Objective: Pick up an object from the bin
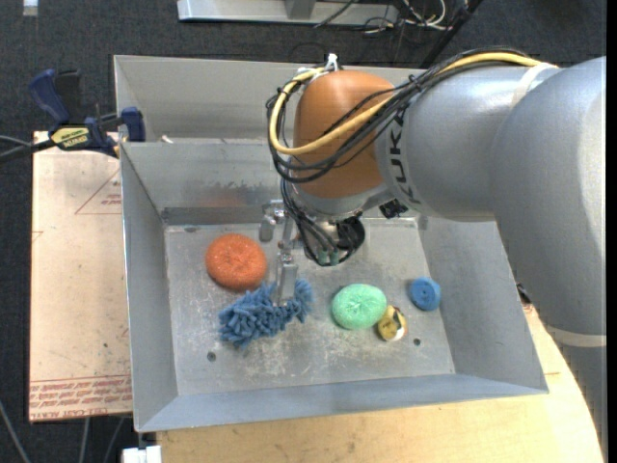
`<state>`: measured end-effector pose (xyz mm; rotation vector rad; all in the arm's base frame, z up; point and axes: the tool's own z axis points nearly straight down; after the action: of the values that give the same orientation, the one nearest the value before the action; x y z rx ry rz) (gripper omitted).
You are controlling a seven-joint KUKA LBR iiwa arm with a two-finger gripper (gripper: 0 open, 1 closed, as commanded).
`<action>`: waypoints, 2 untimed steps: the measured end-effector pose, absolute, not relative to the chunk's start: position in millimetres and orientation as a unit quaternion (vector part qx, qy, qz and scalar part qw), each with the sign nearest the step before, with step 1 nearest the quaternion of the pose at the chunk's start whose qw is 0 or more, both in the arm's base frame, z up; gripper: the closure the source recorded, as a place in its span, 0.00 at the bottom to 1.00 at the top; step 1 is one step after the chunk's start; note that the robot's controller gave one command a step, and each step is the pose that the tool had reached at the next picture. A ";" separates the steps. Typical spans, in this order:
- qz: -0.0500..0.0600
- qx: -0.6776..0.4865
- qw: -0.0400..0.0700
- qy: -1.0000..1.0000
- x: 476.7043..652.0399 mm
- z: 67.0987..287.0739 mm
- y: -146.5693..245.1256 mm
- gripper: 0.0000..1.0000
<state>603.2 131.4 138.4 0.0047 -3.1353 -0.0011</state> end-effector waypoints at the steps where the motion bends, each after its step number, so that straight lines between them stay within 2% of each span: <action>1: -0.001 0.000 0.000 -1.000 604.9 143.1 131.0 0.00; 2: -0.001 0.056 -0.003 -0.998 602.4 130.4 130.5 0.00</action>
Offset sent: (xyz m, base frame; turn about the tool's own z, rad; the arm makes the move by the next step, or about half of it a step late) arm -0.0183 -0.0068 -0.0684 -0.4851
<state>602.4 130.5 130.4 0.1766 -3.1434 -0.0030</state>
